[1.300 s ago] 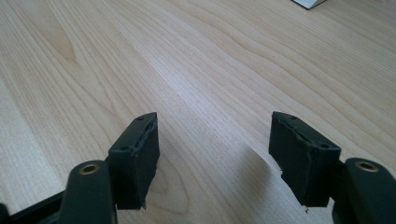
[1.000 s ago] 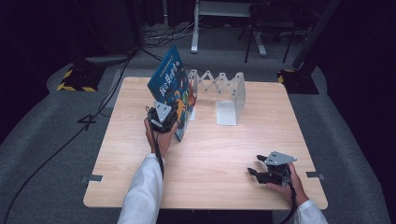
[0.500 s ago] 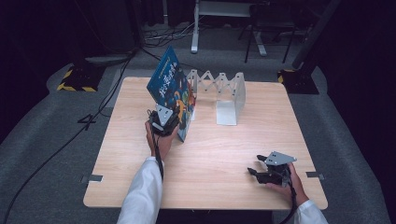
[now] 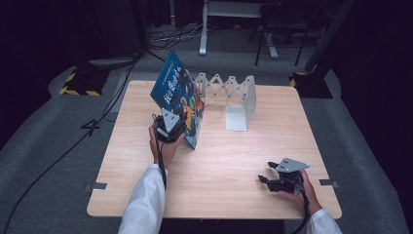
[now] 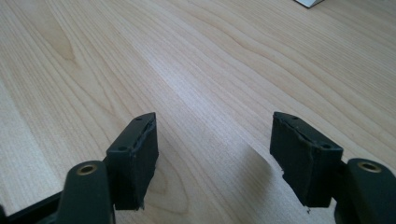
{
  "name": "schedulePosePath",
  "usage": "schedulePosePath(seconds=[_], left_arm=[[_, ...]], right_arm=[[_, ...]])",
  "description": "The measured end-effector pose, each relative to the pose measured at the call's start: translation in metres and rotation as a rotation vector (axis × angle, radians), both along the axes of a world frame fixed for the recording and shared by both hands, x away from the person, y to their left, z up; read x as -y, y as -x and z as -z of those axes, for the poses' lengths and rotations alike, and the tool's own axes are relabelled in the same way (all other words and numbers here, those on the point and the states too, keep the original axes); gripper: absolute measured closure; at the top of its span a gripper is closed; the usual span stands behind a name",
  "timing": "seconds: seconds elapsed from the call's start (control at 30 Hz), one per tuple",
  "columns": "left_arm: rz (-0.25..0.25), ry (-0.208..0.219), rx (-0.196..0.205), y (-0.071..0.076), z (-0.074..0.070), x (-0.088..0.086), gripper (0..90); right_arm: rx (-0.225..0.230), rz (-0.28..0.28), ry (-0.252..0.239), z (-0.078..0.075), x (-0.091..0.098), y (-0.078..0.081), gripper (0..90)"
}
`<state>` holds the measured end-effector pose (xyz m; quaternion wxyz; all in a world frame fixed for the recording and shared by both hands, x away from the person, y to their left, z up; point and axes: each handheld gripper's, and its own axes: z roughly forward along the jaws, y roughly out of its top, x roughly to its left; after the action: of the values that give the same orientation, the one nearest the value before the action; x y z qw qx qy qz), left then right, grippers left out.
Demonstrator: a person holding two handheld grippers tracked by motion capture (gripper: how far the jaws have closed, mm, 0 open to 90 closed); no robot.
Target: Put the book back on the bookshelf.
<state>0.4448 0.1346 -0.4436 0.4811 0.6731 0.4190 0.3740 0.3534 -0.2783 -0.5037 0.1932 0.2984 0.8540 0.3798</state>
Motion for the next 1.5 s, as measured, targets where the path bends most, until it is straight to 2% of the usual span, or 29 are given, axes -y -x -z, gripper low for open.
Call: schedulePosePath(seconds=[0.37, 0.7, 0.97, 1.13, 1.23, 1.33, 1.4, 1.5], left_arm=[[0.025, -0.021, -0.022, 0.001, -0.001, -0.005, 58.2], [0.048, -0.023, -0.043, 0.0, -0.003, -0.009, 57.4], [0.077, -0.059, -0.042, 0.009, -0.009, -0.016, 53.5], [0.113, -0.068, -0.06, 0.014, -0.011, -0.019, 50.4], [0.132, -0.1, -0.068, 0.018, -0.012, -0.02, 48.7], [0.151, -0.1, -0.084, 0.02, -0.013, -0.021, 47.1], [0.173, -0.125, -0.105, 0.024, -0.012, -0.021, 45.4], [0.178, -0.144, -0.105, 0.026, -0.011, -0.02, 44.4]], right_arm=[[-0.003, 0.0, 0.0, 0.0, 0.0, 0.0, 32.6], [-0.007, 0.0, -0.002, 0.0, 0.0, 0.0, 32.6], [-0.021, -0.003, -0.005, 0.0, 0.001, -0.002, 32.6], [-0.028, -0.006, -0.005, -0.001, 0.001, -0.002, 33.1], [-0.032, -0.011, -0.004, -0.001, 0.002, -0.003, 33.7], [-0.032, -0.009, 0.001, -0.002, 0.002, -0.002, 33.5], [-0.035, -0.009, 0.005, -0.002, 0.002, -0.003, 32.4], [-0.037, -0.011, -0.001, -0.002, 0.003, -0.003, 31.8]])
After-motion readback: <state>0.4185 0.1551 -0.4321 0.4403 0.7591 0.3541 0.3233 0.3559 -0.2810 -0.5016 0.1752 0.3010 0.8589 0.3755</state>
